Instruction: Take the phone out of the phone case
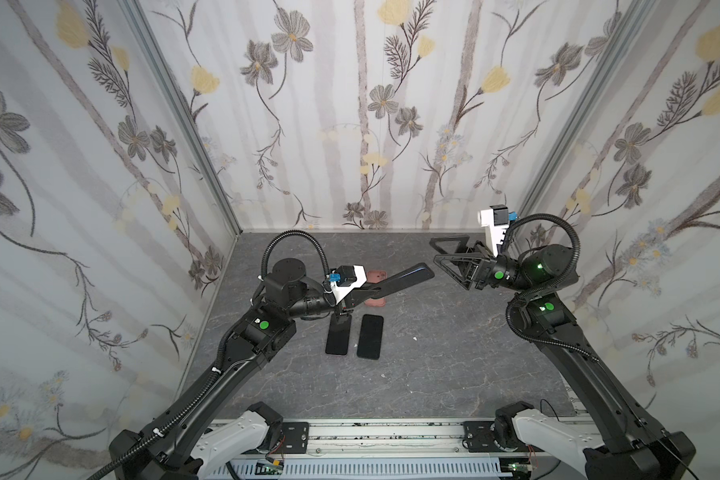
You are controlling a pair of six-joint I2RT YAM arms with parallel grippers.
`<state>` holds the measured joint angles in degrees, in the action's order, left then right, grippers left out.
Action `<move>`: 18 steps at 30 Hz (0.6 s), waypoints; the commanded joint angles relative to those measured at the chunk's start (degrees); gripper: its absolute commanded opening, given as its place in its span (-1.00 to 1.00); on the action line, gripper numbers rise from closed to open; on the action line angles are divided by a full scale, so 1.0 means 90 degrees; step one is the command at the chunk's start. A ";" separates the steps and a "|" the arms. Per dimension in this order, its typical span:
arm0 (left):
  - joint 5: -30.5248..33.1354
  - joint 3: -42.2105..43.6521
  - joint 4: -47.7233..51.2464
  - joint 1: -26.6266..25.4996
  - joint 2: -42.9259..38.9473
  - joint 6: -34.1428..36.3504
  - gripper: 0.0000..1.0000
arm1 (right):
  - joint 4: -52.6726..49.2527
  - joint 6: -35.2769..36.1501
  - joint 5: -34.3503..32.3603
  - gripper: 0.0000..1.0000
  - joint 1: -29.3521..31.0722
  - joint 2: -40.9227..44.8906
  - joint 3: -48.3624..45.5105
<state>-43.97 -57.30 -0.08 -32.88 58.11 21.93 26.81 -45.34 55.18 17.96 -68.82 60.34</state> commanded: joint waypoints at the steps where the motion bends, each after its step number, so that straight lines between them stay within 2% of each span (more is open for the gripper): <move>1: -0.0018 0.0128 -0.1078 0.0003 -0.0077 -0.0750 -1.00 | 0.0005 0.0962 -0.1141 0.88 -0.0016 0.0270 -0.0273; 5: 0.0617 0.0726 -0.2911 0.0015 -0.0201 -0.2611 -1.00 | -0.0250 0.1758 -0.1567 0.85 -0.0018 0.0653 -0.0723; 8: 0.0985 0.0704 -0.3461 0.0015 -0.0038 -0.3835 -1.00 | 0.0065 0.1937 -0.1429 0.79 0.0029 0.0843 -0.1138; 11: 0.0945 0.0600 -0.3900 0.0018 0.0161 -0.4793 -1.00 | 0.0164 0.2252 -0.1212 0.71 0.0219 0.0903 -0.1388; 14: 0.0578 0.0515 -0.4261 0.0021 0.0360 -0.5460 -1.00 | 0.0044 0.2470 -0.0875 0.61 0.0470 0.0757 -0.1346; 18: 0.0238 0.0418 -0.4447 0.0001 0.0487 -0.5740 -1.00 | -0.0068 0.2645 -0.0880 0.47 0.0874 0.0515 -0.1182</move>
<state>-38.89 -52.47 -31.90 -32.84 62.24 -23.77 25.71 -24.34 46.37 24.56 -63.05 48.60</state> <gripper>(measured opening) 0.099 0.745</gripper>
